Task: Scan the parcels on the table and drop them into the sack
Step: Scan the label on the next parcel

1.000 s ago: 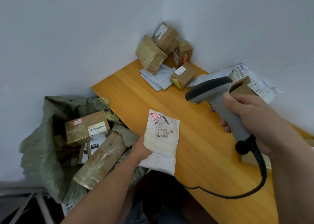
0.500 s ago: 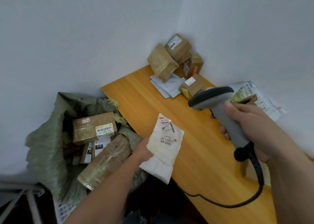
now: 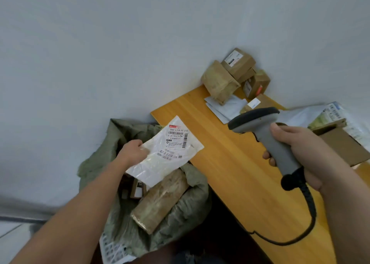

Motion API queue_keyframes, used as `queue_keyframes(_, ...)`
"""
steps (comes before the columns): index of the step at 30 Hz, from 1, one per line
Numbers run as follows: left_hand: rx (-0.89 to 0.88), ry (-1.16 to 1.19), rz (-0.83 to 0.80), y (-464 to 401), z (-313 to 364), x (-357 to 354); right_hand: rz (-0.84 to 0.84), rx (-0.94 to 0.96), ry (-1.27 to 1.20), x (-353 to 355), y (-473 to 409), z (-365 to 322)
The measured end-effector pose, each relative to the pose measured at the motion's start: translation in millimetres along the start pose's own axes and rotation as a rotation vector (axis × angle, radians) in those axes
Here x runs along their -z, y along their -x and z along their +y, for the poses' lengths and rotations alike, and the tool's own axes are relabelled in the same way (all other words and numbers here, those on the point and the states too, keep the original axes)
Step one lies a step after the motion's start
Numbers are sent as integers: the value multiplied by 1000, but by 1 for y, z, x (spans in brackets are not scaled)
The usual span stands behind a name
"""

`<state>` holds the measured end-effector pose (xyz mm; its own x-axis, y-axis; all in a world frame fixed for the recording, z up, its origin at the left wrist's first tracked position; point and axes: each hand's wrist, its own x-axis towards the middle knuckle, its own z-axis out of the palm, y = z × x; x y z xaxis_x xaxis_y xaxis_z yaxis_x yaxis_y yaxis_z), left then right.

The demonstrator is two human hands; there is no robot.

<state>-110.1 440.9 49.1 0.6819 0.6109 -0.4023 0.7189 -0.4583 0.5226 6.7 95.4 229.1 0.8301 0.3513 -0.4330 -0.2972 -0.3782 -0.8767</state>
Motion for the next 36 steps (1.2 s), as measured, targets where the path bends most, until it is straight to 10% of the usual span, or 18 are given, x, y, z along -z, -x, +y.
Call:
queue_keyframes(9,106,-435,170,-16,-59,-21,26,-57,27,-15,-10,11)
queue_keyframes(19,-244,-389,187,-44,18,-56,223,-121,-92,11,-7,28)
queue_keyframes(36,-962,-484,-273,36,247,-251,874,-178,-460,158,82,128)
